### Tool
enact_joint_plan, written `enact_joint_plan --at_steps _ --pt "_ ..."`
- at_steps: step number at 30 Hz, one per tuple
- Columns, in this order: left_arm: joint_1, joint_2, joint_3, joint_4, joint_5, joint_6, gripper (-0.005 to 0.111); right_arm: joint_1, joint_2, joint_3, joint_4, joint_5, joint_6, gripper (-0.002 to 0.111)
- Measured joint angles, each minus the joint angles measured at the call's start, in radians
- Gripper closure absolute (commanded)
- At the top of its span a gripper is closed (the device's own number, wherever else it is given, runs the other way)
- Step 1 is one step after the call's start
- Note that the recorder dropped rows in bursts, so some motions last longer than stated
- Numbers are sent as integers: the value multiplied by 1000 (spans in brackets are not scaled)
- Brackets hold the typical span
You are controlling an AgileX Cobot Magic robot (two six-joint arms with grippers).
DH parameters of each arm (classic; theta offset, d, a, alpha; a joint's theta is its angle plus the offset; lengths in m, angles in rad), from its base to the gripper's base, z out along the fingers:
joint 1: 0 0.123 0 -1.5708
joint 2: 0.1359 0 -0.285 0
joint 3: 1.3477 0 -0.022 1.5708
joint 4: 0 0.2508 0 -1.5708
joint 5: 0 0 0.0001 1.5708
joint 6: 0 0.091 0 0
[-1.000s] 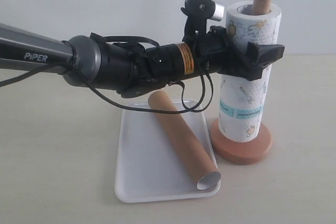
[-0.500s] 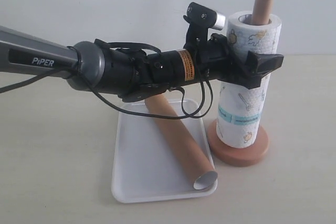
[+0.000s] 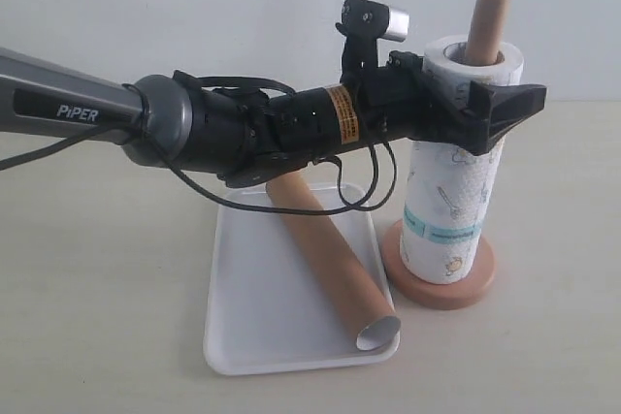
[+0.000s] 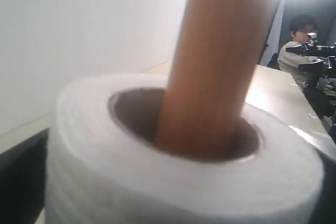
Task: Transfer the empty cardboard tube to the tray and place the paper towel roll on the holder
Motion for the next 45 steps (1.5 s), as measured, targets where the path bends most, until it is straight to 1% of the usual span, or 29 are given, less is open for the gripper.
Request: enact_joint_plan --at_steps 5,7,10,12,16,19,20,21,22,24,25,27,29,31,36,42,43,45 --pt "0 -5 0 0 -65 -2 -3 0 0 0 0 0 0 108" --pt "0 -33 0 10 -68 4 -3 0 0 0 1 0 0 108" --pt "0 -122 0 35 -70 76 -3 0 0 0 1 0 0 108" --pt "0 -198 0 30 -45 126 -3 0 0 0 1 0 0 108" --pt "0 -333 0 16 85 166 -3 0 0 0 1 0 0 108" --pt "0 -399 0 50 108 166 2 0 0 0 1 0 0 108" --pt "0 -423 0 86 108 157 8 0 0 0 1 0 0 108" --pt "2 -452 0 166 108 130 23 0 0 0 1 0 0 108" --pt "13 -491 0 293 103 62 33 0 0 0 1 0 0 108" --pt "32 -539 0 470 78 -58 62 0 0 0 1 0 0 108" --pt "47 -562 0 568 58 -128 74 0 0 0 1 0 0 108" --pt "77 -603 0 727 22 -221 101 0 0 0 1 0 0 108" --pt "109 -640 0 849 10 -253 102 0 0 0 1 0 0 108" --pt "131 -673 0 902 -4 -272 102 0 0 0 1 0 0 108" --pt "140 -709 0 930 -10 -284 102 0 0 0 1 0 0 108" --pt "140 -711 0 938 -10 -286 102 0 0 0 1 0 0 108" --pt "140 -711 0 938 -10 -273 102 0 0 0 1 0 0 108" --pt "140 -711 0 938 12 -197 102 0 0 0 1 0 0 108"
